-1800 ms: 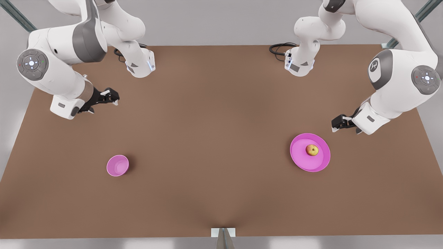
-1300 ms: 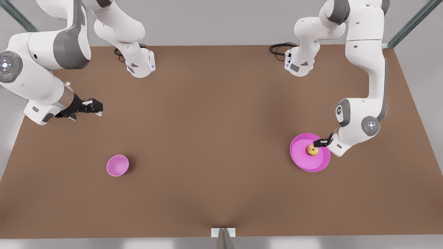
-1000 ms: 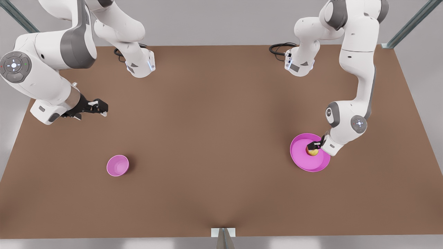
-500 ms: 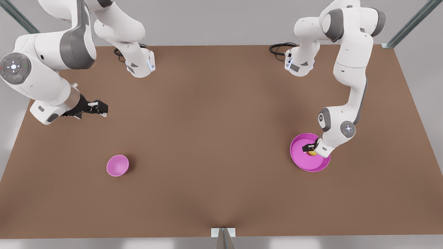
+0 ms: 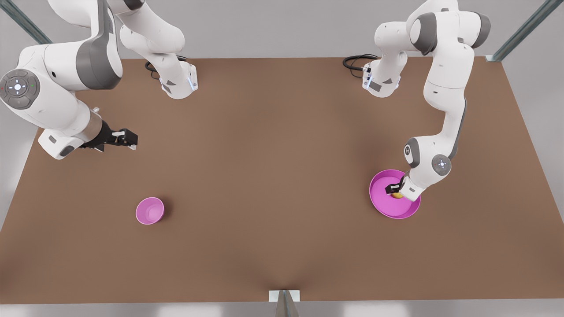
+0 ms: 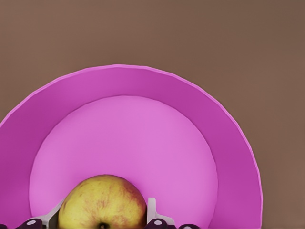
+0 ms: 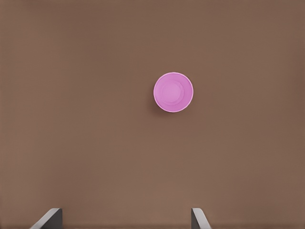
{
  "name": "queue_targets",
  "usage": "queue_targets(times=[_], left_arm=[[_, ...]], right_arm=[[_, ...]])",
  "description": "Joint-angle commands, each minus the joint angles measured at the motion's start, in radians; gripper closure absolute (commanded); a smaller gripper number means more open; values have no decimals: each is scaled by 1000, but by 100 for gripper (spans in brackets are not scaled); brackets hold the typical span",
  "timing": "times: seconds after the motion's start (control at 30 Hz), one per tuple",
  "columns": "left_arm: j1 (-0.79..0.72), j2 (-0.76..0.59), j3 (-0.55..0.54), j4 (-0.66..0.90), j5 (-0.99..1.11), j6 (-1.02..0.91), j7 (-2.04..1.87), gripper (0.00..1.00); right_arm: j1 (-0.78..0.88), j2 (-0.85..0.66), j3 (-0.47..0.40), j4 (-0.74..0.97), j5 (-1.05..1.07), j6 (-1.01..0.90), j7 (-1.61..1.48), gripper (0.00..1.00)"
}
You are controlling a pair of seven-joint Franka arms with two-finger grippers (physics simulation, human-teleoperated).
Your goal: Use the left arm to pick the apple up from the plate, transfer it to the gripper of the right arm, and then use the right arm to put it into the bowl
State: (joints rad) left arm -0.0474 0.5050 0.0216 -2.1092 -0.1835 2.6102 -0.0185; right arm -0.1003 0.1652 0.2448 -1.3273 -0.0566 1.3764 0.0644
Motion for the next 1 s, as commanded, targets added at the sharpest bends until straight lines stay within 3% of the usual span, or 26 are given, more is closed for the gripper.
queue_targets(times=[0.0,0.2,0.3,0.4,0.5,0.6,0.7,0.83,0.97], left_arm=[[0,3,0,1,1,2,-5,20],[-11,0,-9,31,1,-2,-8,25],[-32,-39,-31,121,1,-56,-8,27],[-23,-43,-163,273,-1,-96,130,27],[-35,-5,-318,402,-192,-140,327,26],[-42,179,-488,630,-409,-142,753,26],[-31,311,-621,754,-738,-147,1249,27],[-54,527,-773,977,-763,-148,1555,26],[-172,619,-775,1192,-763,-118,1608,26]], right_arm=[[1,-1,1,0,0,0,14,0],[1,-1,1,0,1,0,14,0],[1,-1,1,0,0,0,14,0],[1,-1,1,0,1,0,14,0],[1,2,1,0,1,0,14,0],[1,28,2,7,4,13,18,0],[-10,94,-9,10,265,70,25,0],[-13,321,-13,80,624,260,12,0],[-15,491,-12,82,1029,348,-181,0]])
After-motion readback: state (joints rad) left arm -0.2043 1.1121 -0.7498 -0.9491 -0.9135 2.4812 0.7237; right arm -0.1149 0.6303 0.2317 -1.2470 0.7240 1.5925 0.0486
